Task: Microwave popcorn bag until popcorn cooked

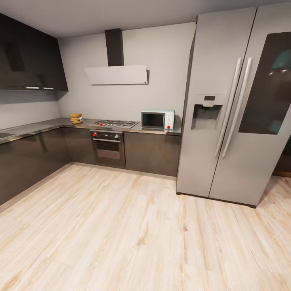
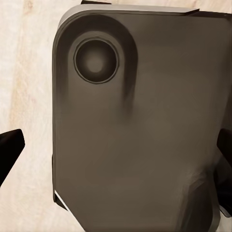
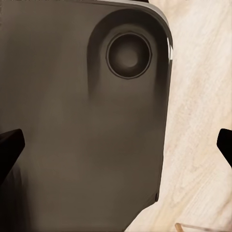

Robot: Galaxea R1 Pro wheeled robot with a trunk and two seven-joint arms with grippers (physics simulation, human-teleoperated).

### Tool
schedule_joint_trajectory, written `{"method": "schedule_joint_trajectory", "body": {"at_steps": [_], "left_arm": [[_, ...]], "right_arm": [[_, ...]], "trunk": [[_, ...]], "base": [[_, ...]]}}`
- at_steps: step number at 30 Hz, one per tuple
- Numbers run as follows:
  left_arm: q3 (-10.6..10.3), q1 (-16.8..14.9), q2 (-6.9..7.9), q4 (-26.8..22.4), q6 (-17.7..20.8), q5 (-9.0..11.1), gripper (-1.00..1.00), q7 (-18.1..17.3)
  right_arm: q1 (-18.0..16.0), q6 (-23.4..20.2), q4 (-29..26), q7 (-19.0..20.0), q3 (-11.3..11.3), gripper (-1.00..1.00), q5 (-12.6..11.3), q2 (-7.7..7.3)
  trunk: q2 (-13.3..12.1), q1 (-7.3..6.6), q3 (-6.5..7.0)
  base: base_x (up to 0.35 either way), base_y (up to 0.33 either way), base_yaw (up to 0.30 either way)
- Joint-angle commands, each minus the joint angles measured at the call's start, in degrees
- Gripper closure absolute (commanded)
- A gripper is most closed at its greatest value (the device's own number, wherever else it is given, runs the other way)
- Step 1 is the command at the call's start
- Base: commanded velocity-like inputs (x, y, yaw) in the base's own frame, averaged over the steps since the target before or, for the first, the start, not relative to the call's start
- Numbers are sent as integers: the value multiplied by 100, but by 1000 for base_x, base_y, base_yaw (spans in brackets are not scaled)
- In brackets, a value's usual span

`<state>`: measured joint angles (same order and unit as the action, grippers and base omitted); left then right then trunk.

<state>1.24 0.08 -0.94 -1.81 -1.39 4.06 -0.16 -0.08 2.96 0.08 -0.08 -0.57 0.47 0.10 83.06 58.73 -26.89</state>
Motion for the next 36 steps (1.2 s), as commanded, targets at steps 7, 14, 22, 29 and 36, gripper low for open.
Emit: {"method": "schedule_joint_trajectory", "body": {"at_steps": [7,14,22,29,36], "left_arm": [[8,1,-3,-3,-10,42,-100,-2],[8,1,-3,-4,-10,42,-100,-2],[8,1,-3,-4,-10,42,-100,-2],[8,1,-11,-4,-10,42,-100,-9],[7,1,-5,-2,-10,42,-100,-11]], "right_arm": [[-1,21,1,-1,-5,-100,9,-2],[-1,27,1,-1,-5,-100,14,-2],[-1,29,1,-1,-5,-100,10,-9],[-1,29,1,-1,-3,-100,10,-2],[-1,35,1,-1,-5,-100,10,-2]], "trunk": [[2,0,-4],[2,0,-4],[2,0,-4],[2,0,-4],[2,0,-4]], "base": [[185,0,0],[287,0,0],[289,0,0],[291,12,0],[306,88,0]]}}
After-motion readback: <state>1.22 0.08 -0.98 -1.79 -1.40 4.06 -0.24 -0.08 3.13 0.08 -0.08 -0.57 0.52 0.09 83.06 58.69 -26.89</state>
